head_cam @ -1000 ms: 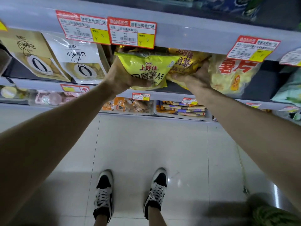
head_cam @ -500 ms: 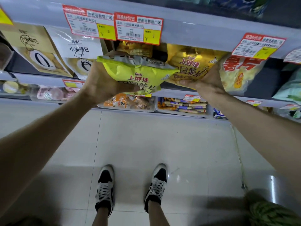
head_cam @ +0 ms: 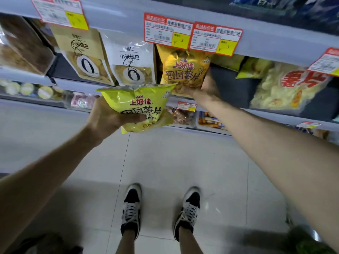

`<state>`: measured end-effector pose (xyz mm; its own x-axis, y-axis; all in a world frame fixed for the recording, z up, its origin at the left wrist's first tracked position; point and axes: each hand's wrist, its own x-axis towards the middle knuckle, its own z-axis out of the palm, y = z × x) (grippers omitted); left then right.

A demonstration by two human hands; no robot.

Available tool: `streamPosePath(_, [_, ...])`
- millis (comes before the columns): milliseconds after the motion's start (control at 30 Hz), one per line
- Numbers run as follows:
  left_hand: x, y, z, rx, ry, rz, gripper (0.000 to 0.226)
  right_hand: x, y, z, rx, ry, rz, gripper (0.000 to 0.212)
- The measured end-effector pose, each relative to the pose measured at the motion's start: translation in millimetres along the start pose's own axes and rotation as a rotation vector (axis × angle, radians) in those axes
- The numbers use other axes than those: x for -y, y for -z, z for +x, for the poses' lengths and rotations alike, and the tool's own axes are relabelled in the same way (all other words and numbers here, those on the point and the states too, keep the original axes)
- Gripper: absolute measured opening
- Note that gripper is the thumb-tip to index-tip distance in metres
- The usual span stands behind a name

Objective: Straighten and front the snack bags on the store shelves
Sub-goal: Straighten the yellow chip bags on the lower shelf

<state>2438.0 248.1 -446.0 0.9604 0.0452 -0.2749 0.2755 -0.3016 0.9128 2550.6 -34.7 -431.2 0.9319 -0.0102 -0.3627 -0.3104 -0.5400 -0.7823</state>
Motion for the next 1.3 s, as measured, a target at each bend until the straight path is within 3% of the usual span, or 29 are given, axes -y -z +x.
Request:
streamPosePath(133, [-19.7, -2.9, -17.6, -0.009, -0.022, -0.072, 0.066, -3.2, -4.5, -1.1, 0.052, -0.006, -0.033, 0.069])
streamPosePath(267, [-51.7, -21.4, -24.8, 0.072, -0.021, -0.124, 0.060, -15.4, 6.3, -8.8, -0.058, -0.028, 0.006, 0.094])
streamPosePath(400, [-68.4, -50.9, -17.9, 0.098, 0.023, -0.117, 0.060, -36.5, 25.3, -40.6, -0.226, -0.038, 0.275, 0.070])
streamPosePath(533, [-85.7, -94.0, -7.1, 0.145, 0.058, -0.168, 0.055, -59.4, 45.8, -86.7, -0.222, -0.023, 0.457, 0.071])
streamPosePath(600, [-97.5, -119.9, 2.3, 0.164, 0.043, -0.177, 0.056, -69.2, 58.1, -103.8, -0.153, 0.053, 0.412, 0.067])
streamPosePath(700, [-113.4, -158.4, 18.3, 0.146, 0.018, -0.197, 0.063, -80.0, 75.6, -110.8, -0.008, 0.180, 0.152, 0.054])
streamPosePath(867, [-139.0, -204.2, 43.1, -0.001, -0.015, -0.123, 0.080, -85.1, 100.5, -86.5, -0.161, 0.259, 0.071, 0.067])
streamPosePath(967, [-154.4, -225.5, 50.7, -0.045, -0.015, 0.048, 0.078, -85.8, 111.0, -65.1, -0.234, 0.228, 0.100, 0.070])
streamPosePath(1033, [-155.0, -238.1, 55.4, -0.038, 0.030, 0.172, 0.080, -87.6, 112.7, -51.5, -0.255, 0.189, 0.089, 0.074])
streamPosePath(1167, [-152.1, -243.3, 57.9, -0.020, 0.057, 0.189, 0.087, -88.5, 114.0, -33.9, -0.293, 0.157, 0.109, 0.072])
streamPosePath(1300, [-151.6, -239.2, 56.4, -0.015, 0.074, 0.194, 0.073, -85.5, 116.0, -24.7, -0.252, 0.160, 0.113, 0.069])
